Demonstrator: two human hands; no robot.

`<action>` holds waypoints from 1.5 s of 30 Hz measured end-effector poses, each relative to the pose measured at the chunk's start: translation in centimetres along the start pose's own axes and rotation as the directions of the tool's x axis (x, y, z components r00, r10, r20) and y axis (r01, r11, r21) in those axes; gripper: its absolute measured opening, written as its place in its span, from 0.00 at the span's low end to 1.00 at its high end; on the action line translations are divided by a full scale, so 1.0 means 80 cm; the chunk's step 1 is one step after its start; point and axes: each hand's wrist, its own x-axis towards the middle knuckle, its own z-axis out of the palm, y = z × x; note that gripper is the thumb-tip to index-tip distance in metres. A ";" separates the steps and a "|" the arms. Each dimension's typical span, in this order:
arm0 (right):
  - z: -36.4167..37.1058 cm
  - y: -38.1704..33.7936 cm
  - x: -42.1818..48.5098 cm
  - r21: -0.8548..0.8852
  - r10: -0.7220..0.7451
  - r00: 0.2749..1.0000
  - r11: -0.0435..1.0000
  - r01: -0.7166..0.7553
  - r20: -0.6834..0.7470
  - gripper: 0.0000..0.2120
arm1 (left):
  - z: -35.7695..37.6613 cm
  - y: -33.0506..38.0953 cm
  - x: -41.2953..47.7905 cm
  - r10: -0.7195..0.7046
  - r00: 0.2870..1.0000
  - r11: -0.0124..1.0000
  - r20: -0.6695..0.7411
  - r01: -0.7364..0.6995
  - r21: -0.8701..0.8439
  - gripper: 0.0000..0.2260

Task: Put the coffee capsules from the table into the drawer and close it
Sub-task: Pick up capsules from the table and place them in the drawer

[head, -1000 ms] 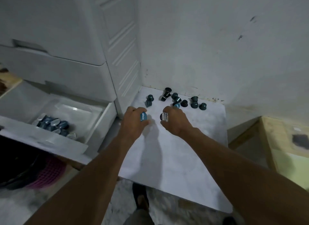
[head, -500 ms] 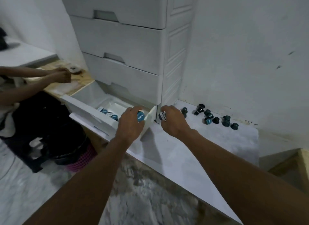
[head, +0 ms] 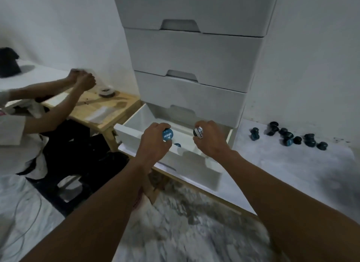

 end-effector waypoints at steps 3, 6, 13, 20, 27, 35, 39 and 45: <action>0.018 -0.011 0.010 -0.003 0.052 0.999 0.999 -0.052 -0.011 0.14 | -0.006 -0.023 0.026 0.040 0.998 0.999 0.041 -0.040 -0.014 0.22; 0.034 -0.016 0.022 -0.005 0.131 0.991 0.991 -0.131 -0.001 0.17 | 0.000 -0.039 0.056 0.091 0.991 0.996 0.093 -0.088 -0.035 0.19; 0.068 0.007 0.082 -0.084 0.230 0.972 0.971 -0.226 0.049 0.17 | 0.040 -0.054 0.134 0.165 0.962 0.986 0.216 -0.158 -0.052 0.14; 0.101 0.030 0.136 -0.147 0.283 0.951 0.953 -0.264 0.127 0.06 | 0.088 -0.073 0.201 0.219 0.894 0.973 0.390 -0.227 -0.024 0.12; 0.122 0.044 0.138 -0.201 0.391 0.902 0.913 -0.355 0.184 0.09 | 0.131 -0.096 0.242 0.295 0.748 0.948 0.595 -0.308 -0.083 0.18; 0.137 0.035 0.110 -0.259 0.524 0.841 0.838 -0.480 0.138 0.14 | 0.166 -0.110 0.246 0.408 0.572 0.892 0.711 -0.415 -0.178 0.23; 0.137 0.036 0.108 -0.277 0.562 0.815 0.813 -0.512 0.141 0.15 | 0.178 -0.111 0.243 0.420 0.542 0.886 0.728 -0.419 -0.199 0.24; 0.140 0.046 0.108 -0.342 0.528 0.827 0.826 -0.448 0.194 0.14 | 0.194 -0.108 0.242 0.401 0.545 0.895 0.736 -0.404 -0.189 0.23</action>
